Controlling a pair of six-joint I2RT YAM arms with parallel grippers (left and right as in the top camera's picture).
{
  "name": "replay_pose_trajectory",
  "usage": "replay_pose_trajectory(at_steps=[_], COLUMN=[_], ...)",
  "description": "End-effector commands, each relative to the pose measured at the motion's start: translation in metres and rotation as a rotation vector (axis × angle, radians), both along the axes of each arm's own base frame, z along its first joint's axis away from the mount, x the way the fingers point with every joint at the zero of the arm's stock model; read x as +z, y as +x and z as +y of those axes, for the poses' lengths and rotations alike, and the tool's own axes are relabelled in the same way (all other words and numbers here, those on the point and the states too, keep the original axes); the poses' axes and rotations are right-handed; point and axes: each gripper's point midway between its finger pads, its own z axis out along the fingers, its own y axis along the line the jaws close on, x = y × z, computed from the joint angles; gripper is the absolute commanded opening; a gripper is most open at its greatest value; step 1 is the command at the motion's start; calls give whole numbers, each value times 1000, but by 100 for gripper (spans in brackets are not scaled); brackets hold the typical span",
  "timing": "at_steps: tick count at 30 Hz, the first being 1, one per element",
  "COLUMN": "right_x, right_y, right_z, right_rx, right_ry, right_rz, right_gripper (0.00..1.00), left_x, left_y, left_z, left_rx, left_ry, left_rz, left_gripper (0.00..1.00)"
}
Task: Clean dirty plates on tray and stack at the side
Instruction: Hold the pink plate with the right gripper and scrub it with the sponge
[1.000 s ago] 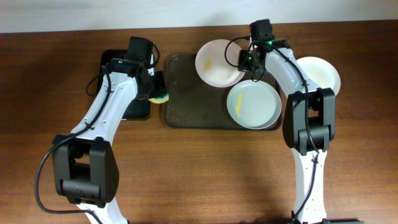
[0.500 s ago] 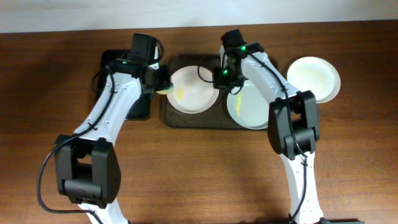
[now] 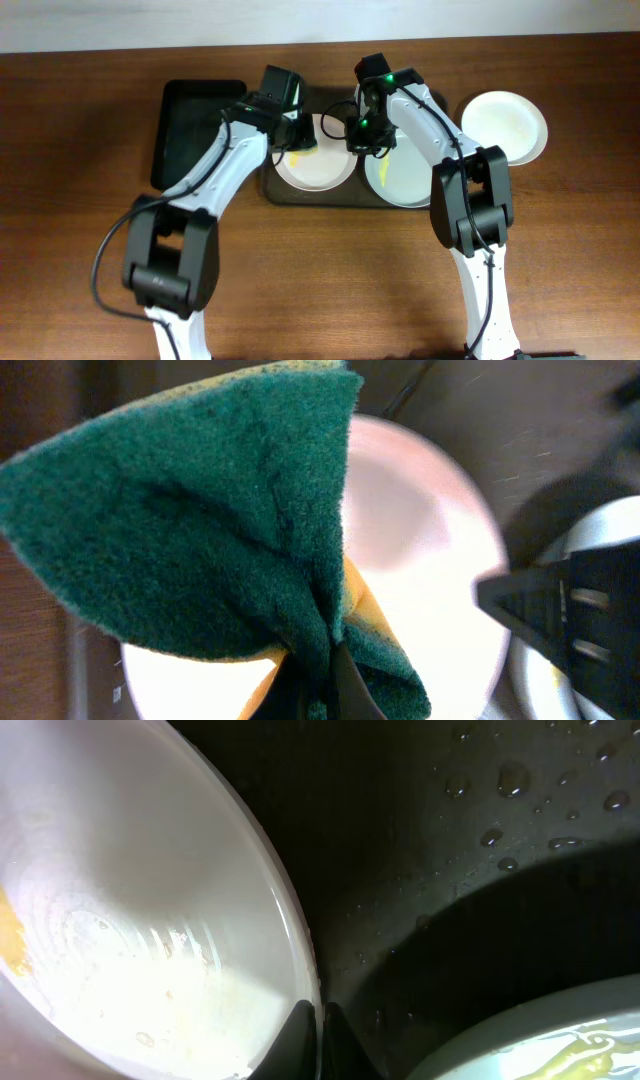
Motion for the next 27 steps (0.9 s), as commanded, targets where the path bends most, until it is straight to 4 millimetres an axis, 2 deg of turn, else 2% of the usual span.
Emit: replay_pose_trajectory(at_steps=[1,6,10,15,20,24,27], right_x=[13,10,10,10,10,10,10], right_y=[7,7,7,7,7,8,8], right_z=[-5,-5,-5,-5,-5,-7,-7], right_rx=[12,12,12,12,12,11,30], right_ry=[-19,-20,-20,-20,-20,-27,-28], right_rz=[-41,-39,-40,-40,-40,-42,-46], right_gripper=[4,4,4,4,4,4,4], left_x=[-21,-30,-57,-82,-88,-75,-49], left_y=[2,-2,-10,-12,-7,2,11], left_z=[-15,-44,-39,1,69,91,100], left_rx=[-24,-107,-99,-1,140,115,145], left_ry=[-66,-209,-178,-5,292,395,427], left_rz=[34,73,141,178,152,101,48], left_gripper=[0,0,0,0,0,0,0])
